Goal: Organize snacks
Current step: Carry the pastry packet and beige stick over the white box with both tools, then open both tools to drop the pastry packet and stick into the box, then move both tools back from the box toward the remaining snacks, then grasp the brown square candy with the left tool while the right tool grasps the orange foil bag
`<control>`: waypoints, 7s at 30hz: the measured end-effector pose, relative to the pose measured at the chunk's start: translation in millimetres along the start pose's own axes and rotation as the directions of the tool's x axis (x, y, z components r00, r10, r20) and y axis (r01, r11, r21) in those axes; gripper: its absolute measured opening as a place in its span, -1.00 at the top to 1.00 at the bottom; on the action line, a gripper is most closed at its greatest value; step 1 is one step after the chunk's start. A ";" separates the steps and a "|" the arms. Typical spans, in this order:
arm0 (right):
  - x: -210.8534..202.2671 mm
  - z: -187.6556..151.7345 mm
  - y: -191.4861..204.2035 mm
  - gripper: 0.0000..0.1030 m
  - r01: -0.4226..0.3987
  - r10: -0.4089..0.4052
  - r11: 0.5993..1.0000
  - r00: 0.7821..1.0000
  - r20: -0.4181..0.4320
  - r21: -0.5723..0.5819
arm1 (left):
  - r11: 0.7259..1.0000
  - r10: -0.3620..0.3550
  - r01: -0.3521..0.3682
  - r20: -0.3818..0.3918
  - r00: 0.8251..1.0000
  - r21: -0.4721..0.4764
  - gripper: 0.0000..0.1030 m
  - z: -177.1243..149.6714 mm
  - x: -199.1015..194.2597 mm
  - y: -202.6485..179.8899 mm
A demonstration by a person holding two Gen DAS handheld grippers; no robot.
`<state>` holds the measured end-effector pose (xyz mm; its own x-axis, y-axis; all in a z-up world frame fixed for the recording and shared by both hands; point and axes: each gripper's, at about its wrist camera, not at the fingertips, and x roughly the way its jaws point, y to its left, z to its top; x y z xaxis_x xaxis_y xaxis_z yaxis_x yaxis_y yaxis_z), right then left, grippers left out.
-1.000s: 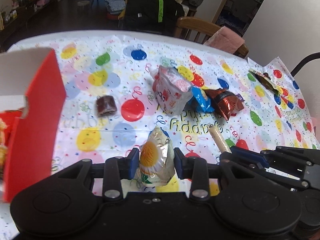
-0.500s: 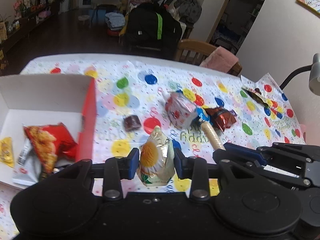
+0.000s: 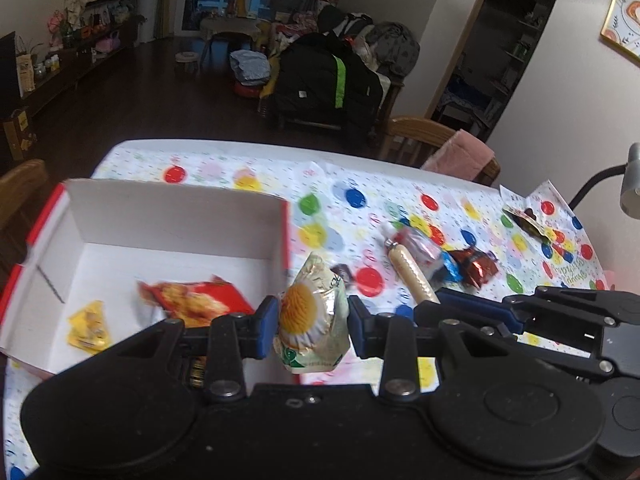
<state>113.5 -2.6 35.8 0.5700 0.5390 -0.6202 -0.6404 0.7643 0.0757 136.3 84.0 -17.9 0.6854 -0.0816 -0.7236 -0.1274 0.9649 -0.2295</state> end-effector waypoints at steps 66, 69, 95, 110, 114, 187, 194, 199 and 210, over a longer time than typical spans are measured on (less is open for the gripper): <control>155.0 0.7 84.4 0.76 -0.077 0.089 0.996 0.958 -0.272 0.055 | 0.989 0.141 -0.132 -0.175 0.974 0.063 0.35 17.5 90.6 166.5; 149.3 1.0 83.0 0.58 -0.070 0.084 0.996 0.960 -0.267 0.063 | 0.990 0.141 -0.134 -0.168 0.976 0.053 0.32 16.1 83.5 166.0; 56.7 10.5 67.4 -0.53 0.003 0.007 0.994 0.996 -0.084 0.113 | 0.989 0.134 -0.134 0.006 0.991 0.056 -0.54 9.1 3.4 137.8; -4.5 -3.1 27.5 -0.99 0.064 -0.067 0.984 0.998 0.012 0.166 | 0.989 0.057 -0.069 0.093 0.994 0.130 -0.76 7.9 -21.1 84.2; -20.7 -11.4 5.7 -0.99 0.081 -0.088 0.980 0.996 0.031 0.180 | 0.987 0.042 -0.058 0.107 0.993 0.152 -0.81 7.5 -21.0 64.1; 126.6 -70.2 -371.8 -0.90 0.433 -0.191 0.466 0.901 -0.390 0.771 | 0.972 0.235 -0.235 -0.015 0.972 0.007 -0.39 -5.8 213.4 -100.1; 135.2 -77.7 -371.7 -0.61 0.453 -0.170 0.456 0.889 -0.424 0.766 | 0.976 0.219 -0.219 -0.037 0.975 0.006 -0.18 -1.3 225.1 -97.1; 134.4 -75.9 -368.2 -0.45 0.437 -0.167 0.486 0.897 -0.410 0.757 | 0.973 0.232 -0.233 -0.044 0.972 -0.004 -0.08 -0.3 230.3 -92.5; 120.5 -83.4 -366.7 -0.18 0.399 -0.163 0.509 0.915 -0.370 0.763 | 0.960 0.279 -0.278 -0.038 0.960 0.013 0.45 -0.5 228.3 -84.5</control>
<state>374.1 -247.4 -131.8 0.4353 0.2375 -0.8684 0.2940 0.8742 0.3865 303.1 -16.3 -164.0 0.5952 0.1812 -0.7829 -0.3037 0.9527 -0.0104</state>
